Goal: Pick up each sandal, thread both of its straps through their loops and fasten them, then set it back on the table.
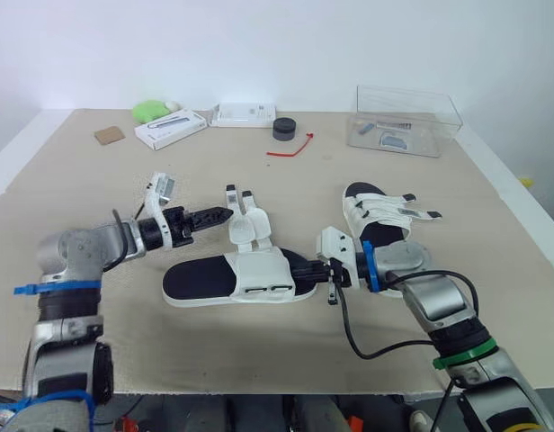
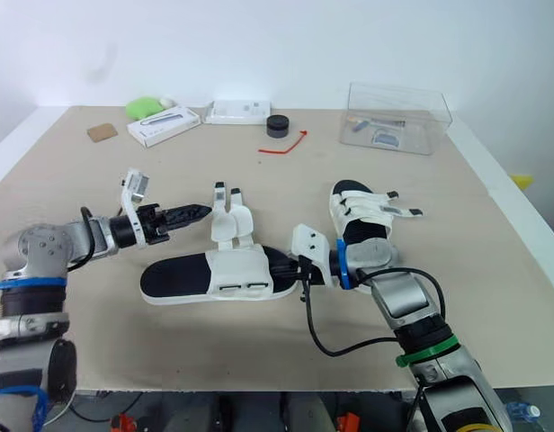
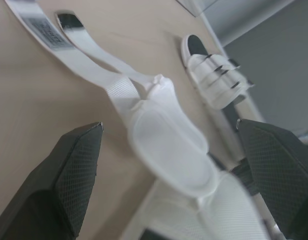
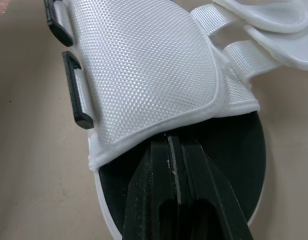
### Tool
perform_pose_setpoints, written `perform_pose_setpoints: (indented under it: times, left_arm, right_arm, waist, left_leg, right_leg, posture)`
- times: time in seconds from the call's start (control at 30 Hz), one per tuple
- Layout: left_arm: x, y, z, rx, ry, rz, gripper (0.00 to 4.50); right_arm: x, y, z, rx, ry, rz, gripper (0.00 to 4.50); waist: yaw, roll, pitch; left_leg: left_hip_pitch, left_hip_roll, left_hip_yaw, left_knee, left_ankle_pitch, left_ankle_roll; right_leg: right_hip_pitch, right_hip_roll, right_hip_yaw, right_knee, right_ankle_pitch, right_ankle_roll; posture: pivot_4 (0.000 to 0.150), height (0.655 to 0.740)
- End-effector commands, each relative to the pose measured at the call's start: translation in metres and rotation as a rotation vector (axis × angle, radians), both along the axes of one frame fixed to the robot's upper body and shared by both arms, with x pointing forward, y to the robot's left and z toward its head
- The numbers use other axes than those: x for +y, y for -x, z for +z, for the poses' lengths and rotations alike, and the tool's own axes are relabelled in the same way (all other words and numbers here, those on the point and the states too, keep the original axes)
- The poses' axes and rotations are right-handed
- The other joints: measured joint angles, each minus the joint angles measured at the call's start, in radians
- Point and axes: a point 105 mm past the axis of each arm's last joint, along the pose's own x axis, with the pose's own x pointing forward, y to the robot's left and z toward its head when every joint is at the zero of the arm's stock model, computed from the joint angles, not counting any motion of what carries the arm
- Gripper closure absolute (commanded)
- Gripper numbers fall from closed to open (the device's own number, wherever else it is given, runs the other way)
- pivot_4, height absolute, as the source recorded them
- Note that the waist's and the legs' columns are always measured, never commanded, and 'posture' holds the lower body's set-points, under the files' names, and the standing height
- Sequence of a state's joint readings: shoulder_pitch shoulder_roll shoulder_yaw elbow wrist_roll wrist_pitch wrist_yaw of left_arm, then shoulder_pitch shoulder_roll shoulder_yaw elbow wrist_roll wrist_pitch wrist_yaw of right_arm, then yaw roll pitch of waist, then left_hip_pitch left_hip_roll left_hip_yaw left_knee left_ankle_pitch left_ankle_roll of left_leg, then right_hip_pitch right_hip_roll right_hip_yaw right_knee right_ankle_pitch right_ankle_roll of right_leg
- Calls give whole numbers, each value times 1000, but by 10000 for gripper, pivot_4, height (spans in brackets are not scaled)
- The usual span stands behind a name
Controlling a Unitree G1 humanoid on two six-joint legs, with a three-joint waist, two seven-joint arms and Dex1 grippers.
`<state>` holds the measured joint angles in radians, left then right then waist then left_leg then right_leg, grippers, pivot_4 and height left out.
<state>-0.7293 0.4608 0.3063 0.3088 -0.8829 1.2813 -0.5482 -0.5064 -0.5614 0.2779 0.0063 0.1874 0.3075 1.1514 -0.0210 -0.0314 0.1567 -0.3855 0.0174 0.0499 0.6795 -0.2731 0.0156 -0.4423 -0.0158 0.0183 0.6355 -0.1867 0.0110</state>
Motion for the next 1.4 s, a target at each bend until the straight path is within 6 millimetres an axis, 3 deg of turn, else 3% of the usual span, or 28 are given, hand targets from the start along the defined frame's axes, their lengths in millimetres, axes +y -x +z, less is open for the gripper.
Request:
perform_pose_setpoints:
  times: [0.03,0.5,0.67,1.07,1.17,1.3,1.4]
  left_arm:
    - [-1,-4,-1,101,72,7,762]
    - [-17,-36,-9,165,139,65,762]
    - [-20,-54,-3,139,182,107,762]
    - [-36,-55,0,141,213,32,762]
    - [-34,-57,0,132,210,45,8175]
    - [-24,-63,-4,122,185,105,28412]
    - [-21,-65,-4,109,179,121,41215]
  right_arm:
    - [0,-2,10,-47,-6,4,44367]
    - [-1,-2,13,-56,1,3,44367]
    - [-2,-2,13,-61,7,5,44367]
    - [-2,1,9,-60,16,6,44367]
    - [-2,1,9,-59,18,9,45000]
    - [-1,1,9,-59,20,13,45000]
    - [-2,0,9,-61,23,16,45000]
  waist:
    - [-2,0,0]
    - [0,-1,0]
    - [-1,-1,0]
    - [-1,-2,1]
    - [-1,-2,1]
    - [-2,-2,1]
    - [-2,-2,1]
  left_leg:
    - [0,0,0,0,0,0]
    - [0,-4,-1,0,3,-4]
    - [0,-4,-2,0,3,-4]
    - [-1,-5,-2,0,2,-4]
    - [-1,-5,-2,0,2,-4]
    - [-1,-5,-2,0,2,-4]
    - [-1,-5,-2,0,2,-4]
  right_leg:
    - [0,0,0,0,0,0]
    - [0,-4,0,3,0,1]
    - [0,-4,-1,3,0,1]
    - [0,-5,-1,3,0,2]
    - [0,-5,-1,3,0,2]
    - [0,-4,-1,3,0,2]
    - [0,-5,-1,3,0,2]
  posture:
    - [1500,7400]
    - [1500,7400]
    - [1500,7400]
    - [1500,7400]
    - [1500,7400]
    - [1500,7400]
    - [1500,7400]
